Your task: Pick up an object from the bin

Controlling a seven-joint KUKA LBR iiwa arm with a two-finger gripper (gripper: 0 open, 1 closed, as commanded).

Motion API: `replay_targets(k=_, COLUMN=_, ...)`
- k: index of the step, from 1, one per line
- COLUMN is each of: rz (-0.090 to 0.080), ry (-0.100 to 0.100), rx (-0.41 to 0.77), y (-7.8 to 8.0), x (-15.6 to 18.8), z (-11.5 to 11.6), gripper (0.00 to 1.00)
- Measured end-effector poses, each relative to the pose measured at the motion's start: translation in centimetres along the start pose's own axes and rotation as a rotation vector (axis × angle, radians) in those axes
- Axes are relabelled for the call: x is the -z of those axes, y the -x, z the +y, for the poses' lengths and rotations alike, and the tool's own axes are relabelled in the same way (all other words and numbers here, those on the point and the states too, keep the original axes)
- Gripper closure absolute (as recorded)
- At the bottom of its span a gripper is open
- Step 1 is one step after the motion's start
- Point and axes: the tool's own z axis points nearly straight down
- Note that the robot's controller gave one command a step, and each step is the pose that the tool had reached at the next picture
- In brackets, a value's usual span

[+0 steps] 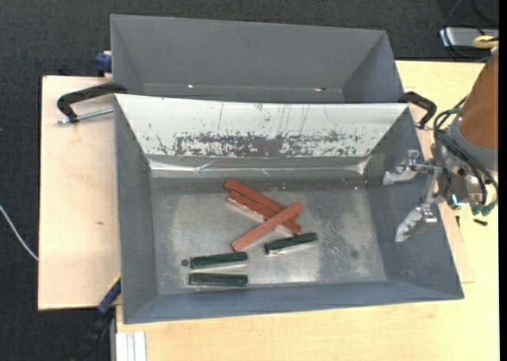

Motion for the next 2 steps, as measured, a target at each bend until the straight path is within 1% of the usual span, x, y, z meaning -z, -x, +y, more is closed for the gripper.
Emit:
replay_targets(k=1, rz=-0.009, ry=-0.002, rx=0.002, y=0.2, x=0.4, z=0.1, gripper=0.00)
replay_targets(k=2, rz=-0.012, ry=-0.003, rx=0.076, y=0.7, x=-5.1, z=2.0, gripper=0.00)
